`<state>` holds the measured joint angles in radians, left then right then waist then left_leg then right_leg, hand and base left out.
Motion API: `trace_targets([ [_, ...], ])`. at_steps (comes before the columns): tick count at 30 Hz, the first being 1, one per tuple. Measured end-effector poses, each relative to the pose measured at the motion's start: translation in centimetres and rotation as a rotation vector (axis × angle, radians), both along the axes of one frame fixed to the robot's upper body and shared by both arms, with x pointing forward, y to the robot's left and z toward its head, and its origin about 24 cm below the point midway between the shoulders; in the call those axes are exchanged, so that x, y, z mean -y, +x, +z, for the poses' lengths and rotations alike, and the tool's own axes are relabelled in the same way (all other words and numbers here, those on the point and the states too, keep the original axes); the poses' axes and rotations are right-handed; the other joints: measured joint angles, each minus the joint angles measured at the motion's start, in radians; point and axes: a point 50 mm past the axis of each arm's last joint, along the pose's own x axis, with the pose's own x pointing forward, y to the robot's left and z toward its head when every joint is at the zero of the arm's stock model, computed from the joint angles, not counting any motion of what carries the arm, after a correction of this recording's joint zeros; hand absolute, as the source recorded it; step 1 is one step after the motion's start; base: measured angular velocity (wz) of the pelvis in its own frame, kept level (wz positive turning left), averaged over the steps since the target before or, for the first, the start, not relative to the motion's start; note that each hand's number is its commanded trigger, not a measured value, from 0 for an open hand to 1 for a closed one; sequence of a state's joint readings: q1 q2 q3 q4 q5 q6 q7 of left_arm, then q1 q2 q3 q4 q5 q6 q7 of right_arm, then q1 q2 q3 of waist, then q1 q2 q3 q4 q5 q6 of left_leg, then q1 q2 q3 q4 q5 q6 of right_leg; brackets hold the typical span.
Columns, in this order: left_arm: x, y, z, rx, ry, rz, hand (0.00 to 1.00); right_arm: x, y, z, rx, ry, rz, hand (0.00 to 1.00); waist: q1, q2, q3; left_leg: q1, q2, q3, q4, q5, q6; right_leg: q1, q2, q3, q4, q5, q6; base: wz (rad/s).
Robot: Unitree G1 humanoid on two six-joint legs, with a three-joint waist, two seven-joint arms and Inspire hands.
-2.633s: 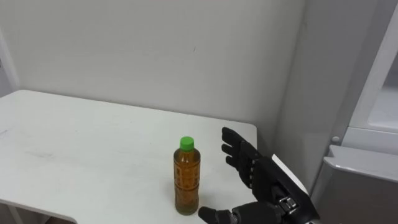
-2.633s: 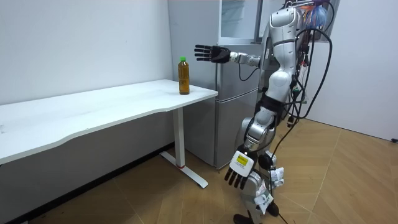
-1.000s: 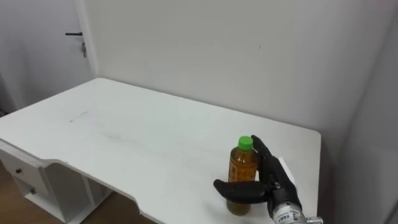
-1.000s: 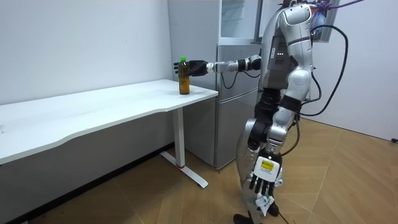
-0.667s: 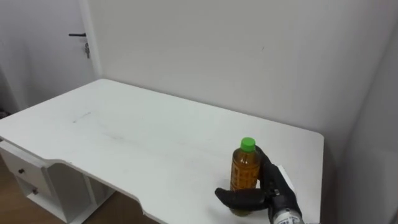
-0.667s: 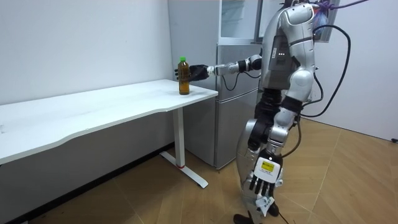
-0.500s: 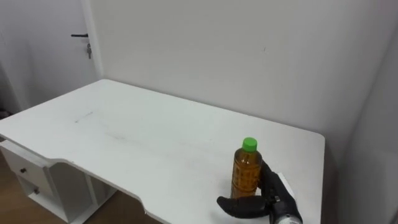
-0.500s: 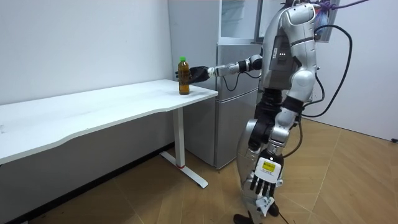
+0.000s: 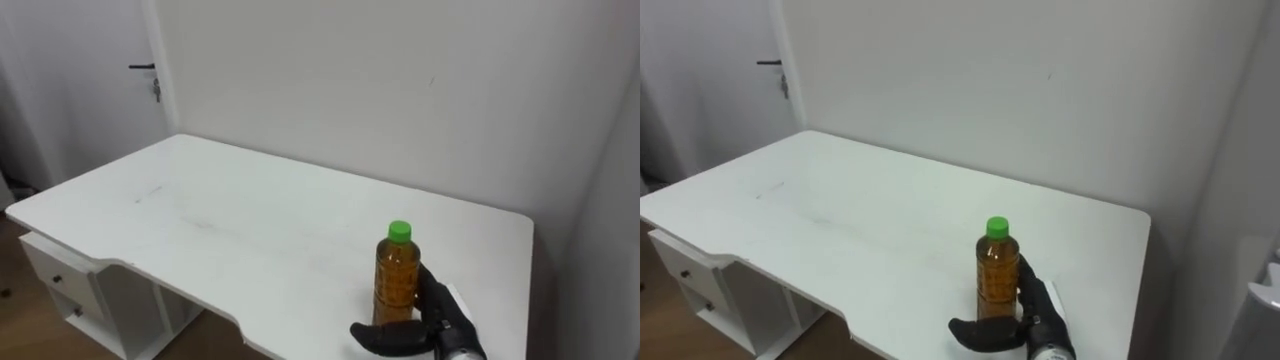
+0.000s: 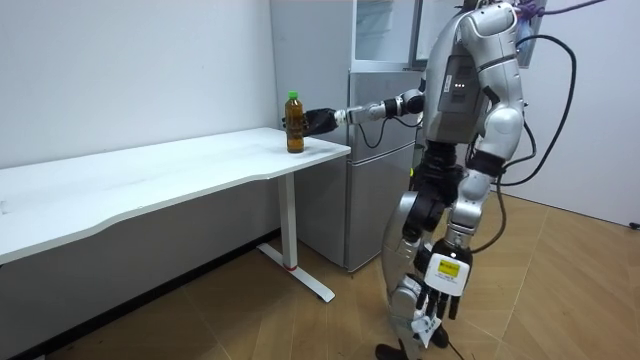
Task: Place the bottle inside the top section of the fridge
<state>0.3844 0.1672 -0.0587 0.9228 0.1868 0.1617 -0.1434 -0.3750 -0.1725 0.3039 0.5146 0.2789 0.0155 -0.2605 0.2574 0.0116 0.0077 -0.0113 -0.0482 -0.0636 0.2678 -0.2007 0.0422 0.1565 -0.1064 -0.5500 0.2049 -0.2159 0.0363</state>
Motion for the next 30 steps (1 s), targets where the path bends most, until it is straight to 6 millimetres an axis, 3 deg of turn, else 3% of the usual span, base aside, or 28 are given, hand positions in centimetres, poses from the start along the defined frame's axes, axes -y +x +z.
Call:
trace_targets([
  [3, 0.0, -0.2, 0.0, 0.002, -0.006, 0.024, 0.00, 0.9, 0.0, -0.4, -0.025, 0.027, -0.052, 0.00, 0.011, -0.007, -0.0031, -0.018, 0.000, -0.004, 0.007, 0.000, 0.000, -0.014, 0.000, 0.000, 0.003, 0.000, 0.000, 0.04],
  [10, -0.3, -0.9, 0.1, 0.004, -0.016, 0.068, 0.00, 2.4, 0.0, -0.3, -0.032, 0.051, -0.117, 0.00, 0.025, -0.023, -0.0013, -0.057, -0.003, -0.022, 0.030, 0.000, 0.000, -0.040, -0.005, -0.017, 0.017, 0.000, -0.001, 0.07],
  [17, -0.3, -0.6, 0.2, 0.025, -0.026, 0.061, 0.00, 3.7, 2.0, 2.9, 0.074, 0.053, -0.198, 0.00, 0.031, -0.041, 0.0069, -0.073, -0.012, -0.038, 0.041, 0.003, 0.004, -0.043, -0.009, -0.031, 0.020, 0.000, 0.000, 0.08],
  [20, -0.4, -0.3, 0.3, 0.036, -0.024, 0.058, 0.00, 4.2, 2.2, 3.5, 0.097, 0.044, -0.221, 0.00, 0.039, -0.048, 0.0064, -0.076, -0.016, -0.045, 0.044, 0.003, 0.005, -0.042, -0.010, -0.033, 0.020, 0.002, 0.002, 0.07],
  [30, -0.7, -1.0, 0.5, 0.038, -0.008, 0.057, 0.00, 4.4, 2.2, 3.3, 0.088, 0.070, -0.237, 0.00, 0.048, -0.027, 0.0110, -0.090, -0.018, -0.060, 0.060, 0.003, 0.005, -0.039, -0.009, -0.055, 0.017, 0.002, 0.003, 0.05],
])
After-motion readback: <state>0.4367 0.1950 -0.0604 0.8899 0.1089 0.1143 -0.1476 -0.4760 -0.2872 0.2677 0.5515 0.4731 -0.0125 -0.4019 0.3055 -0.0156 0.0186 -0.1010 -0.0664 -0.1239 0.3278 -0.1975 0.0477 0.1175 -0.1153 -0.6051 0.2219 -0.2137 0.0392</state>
